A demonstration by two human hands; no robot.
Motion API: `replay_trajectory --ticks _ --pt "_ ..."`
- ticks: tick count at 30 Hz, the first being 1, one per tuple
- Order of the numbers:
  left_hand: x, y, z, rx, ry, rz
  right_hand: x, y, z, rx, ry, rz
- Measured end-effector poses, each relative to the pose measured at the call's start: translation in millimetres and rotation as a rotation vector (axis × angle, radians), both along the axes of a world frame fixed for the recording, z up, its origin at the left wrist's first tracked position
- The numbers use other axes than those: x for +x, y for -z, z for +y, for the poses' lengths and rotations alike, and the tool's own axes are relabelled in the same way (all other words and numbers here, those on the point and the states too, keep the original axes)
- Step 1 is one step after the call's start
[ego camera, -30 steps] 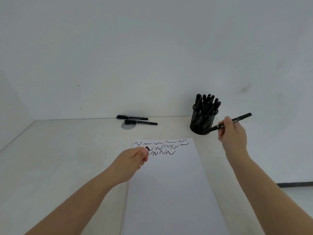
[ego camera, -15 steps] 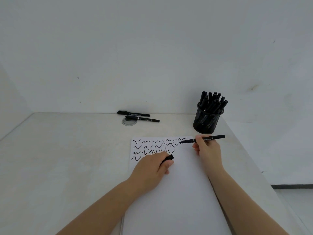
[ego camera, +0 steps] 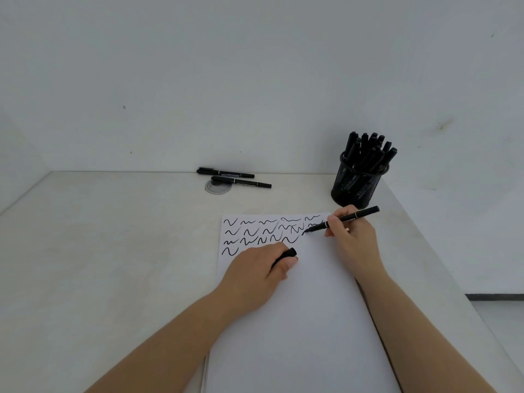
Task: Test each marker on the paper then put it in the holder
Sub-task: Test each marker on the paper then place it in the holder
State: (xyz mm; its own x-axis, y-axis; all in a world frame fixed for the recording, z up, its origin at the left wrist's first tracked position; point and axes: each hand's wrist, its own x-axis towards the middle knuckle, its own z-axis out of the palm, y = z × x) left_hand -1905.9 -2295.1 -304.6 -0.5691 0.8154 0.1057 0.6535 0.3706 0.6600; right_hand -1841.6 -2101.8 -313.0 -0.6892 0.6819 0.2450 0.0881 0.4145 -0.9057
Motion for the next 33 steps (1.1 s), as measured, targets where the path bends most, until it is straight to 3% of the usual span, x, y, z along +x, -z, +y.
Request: replay_trajectory --ticks 10,17,19,33 --pt "-0.4 1.0 0.0 0.014 -0.018 -0.022 9.5 -6.5 -1.3 0.028 0.133 0.139" --pt "-1.2 3.7 -0.3 0.02 -0.015 0.002 16.5 -15.4 -15.3 -0.465 -0.074 0.305" --pt "-1.6 4.2 -0.6 0.025 -0.015 0.003 15.8 -17.0 -18.5 -0.525 -0.118 0.308" --pt "-3.5 6.1 0.4 0.011 -0.019 0.023 16.7 -21.1 -29.2 -0.523 -0.193 0.202"
